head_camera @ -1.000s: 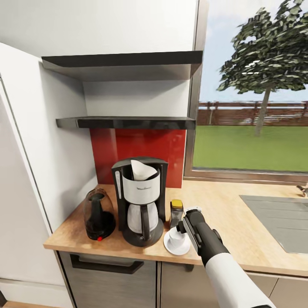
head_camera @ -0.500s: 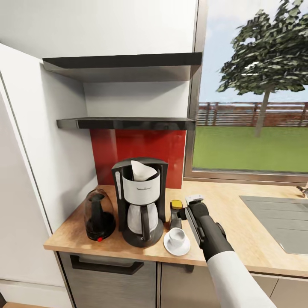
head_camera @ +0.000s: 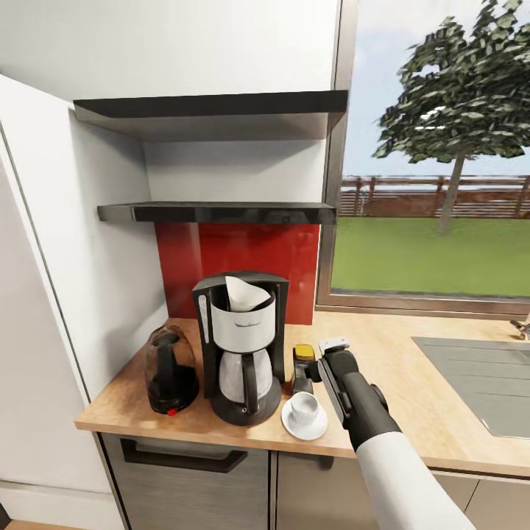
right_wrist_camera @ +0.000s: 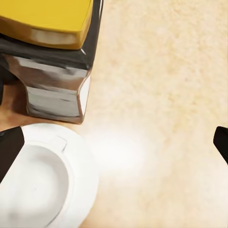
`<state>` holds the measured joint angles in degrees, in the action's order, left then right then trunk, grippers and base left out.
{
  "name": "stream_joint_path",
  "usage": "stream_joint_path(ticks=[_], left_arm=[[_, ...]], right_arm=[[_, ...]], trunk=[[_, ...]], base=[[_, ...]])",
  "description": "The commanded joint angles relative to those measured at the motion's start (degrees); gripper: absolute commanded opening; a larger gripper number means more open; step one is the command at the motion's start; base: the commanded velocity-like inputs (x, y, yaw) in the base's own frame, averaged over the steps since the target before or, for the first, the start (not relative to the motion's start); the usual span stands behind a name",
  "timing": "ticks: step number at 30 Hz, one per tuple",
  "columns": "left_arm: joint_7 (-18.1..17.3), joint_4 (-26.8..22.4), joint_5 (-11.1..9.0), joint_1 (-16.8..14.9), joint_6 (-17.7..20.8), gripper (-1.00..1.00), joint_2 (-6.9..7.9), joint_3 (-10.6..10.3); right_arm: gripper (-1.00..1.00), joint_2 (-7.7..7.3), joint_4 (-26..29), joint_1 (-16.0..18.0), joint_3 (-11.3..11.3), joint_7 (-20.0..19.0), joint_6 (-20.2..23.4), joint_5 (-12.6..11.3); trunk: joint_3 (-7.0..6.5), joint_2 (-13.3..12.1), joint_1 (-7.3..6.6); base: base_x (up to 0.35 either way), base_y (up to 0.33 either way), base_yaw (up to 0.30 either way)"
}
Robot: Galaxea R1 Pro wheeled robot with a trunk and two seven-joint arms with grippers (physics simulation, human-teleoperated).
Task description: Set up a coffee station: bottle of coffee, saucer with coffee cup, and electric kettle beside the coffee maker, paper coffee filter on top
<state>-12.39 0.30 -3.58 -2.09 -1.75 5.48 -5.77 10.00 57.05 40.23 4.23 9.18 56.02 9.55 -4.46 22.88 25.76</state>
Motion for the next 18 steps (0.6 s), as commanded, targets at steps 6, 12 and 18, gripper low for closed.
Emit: stream_joint_path(ticks=[6, 12, 18], left_arm=[[-0.18, 0.05, -0.38, -0.02, -0.17, 1.00, -0.03, -0.47], [-0.18, 0.05, -0.38, -0.02, -0.18, 1.00, 0.02, -0.47], [-0.18, 0.05, -0.36, -0.02, -0.18, 1.00, 0.05, -0.53]], right_arm=[[1.00, 0.00, -0.17, 0.02, 0.07, 0.05, 0.24, 0.20], [1.00, 0.00, -0.19, 0.02, 0.07, 0.11, 0.23, 0.20], [1.00, 0.00, -0.23, 0.02, 0.07, 0.13, 0.23, 0.20]], trunk=[[-0.24, 0.04, 0.02], [-0.58, 0.04, 0.02], [-0.86, 0.04, 0.02]], base=[[0.000, 0.000, -0.148], [0.000, 0.000, -0.208], [0.000, 0.000, -0.222]])
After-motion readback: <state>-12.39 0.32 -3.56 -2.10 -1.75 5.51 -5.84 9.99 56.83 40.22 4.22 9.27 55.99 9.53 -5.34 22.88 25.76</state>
